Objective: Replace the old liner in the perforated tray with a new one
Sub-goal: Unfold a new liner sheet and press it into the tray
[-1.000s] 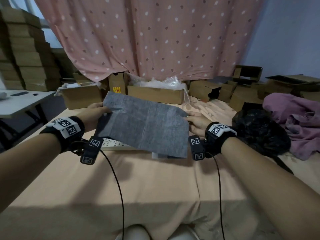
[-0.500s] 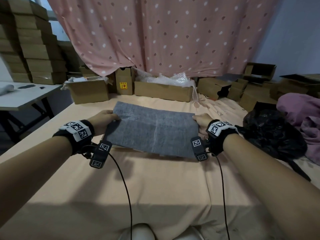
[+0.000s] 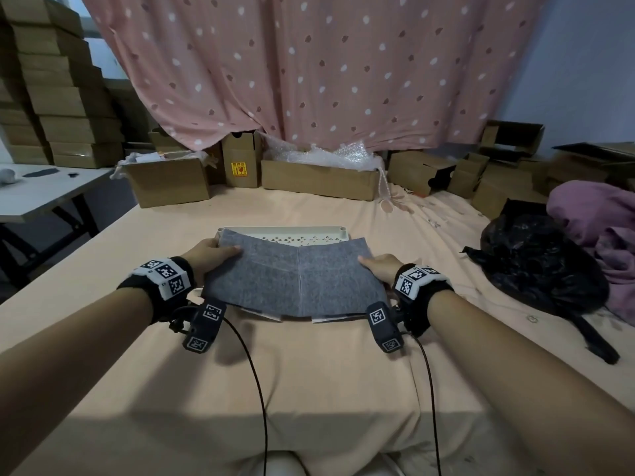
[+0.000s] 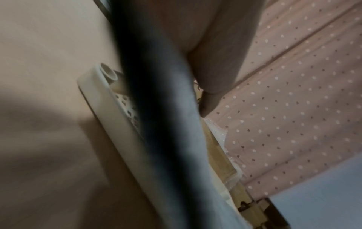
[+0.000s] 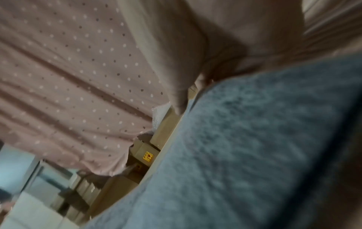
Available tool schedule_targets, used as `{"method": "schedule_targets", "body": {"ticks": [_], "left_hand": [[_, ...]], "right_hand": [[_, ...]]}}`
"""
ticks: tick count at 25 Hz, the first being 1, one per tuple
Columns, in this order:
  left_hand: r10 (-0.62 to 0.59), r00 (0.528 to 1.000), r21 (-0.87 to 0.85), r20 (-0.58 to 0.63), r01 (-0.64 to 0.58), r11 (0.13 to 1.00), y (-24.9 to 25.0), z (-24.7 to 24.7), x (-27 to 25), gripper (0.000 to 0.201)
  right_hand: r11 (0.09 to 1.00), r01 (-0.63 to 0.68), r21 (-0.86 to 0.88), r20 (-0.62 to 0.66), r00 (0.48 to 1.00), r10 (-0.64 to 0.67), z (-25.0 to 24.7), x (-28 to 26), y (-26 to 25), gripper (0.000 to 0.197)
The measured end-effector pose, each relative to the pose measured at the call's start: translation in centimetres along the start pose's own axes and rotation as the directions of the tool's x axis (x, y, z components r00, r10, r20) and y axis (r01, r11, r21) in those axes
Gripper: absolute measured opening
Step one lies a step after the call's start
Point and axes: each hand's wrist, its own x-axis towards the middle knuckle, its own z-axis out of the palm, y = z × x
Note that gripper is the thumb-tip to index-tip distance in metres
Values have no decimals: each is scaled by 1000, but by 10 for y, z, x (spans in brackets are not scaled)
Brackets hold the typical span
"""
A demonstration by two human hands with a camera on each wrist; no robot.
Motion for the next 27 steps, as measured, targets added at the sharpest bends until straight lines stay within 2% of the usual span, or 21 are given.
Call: {"method": "schedule_targets", "body": {"ticks": [2,4,6,9,11,15,19,21,23,25,27], "left_hand": [[107,992,158,-67,-96,983,-3,3,4,35],[199,978,270,-66,-175,947,2,0,6,32],[231,971,241,-61,-211,947,13,-12,9,33],[231,970,122,-80,-220,968,32,-35,22,37],[221,972,99,-82,-213,972,39,-45,32,38],[209,975,173,-74,-194,966,29,-52,60,36],[116,989,298,-92,-84,951,6,-48,85,35],[122,987,523,-103,-51,851,0,-45,90,36],[171,981,671,-95,-63,739,-1,-41,91,34],[194,979,720,-66,-88,688,-3,-38,90,33],[196,980,711,-18,-126,692,-3,-34,84,22]], "right_hand": [[981,107,-161,-79,990,-121,1,-6,-7,44],[955,225,-191,-139,957,-254,-1,-10,-16,29],[943,299,-146,-187,928,-323,-3,-6,-29,26],[939,339,-57,-183,921,-343,-1,6,-53,22],[942,331,-56,-174,926,-336,6,12,-66,23],[947,284,-147,-143,942,-304,27,31,-73,26],[928,211,-308,-89,964,-249,36,37,-62,30],[877,201,-436,-85,961,-262,37,36,-61,33],[819,193,-540,-77,958,-276,40,33,-62,35],[765,164,-623,-80,960,-270,40,31,-62,35],[720,131,-681,-88,962,-258,35,26,-57,34]]}}
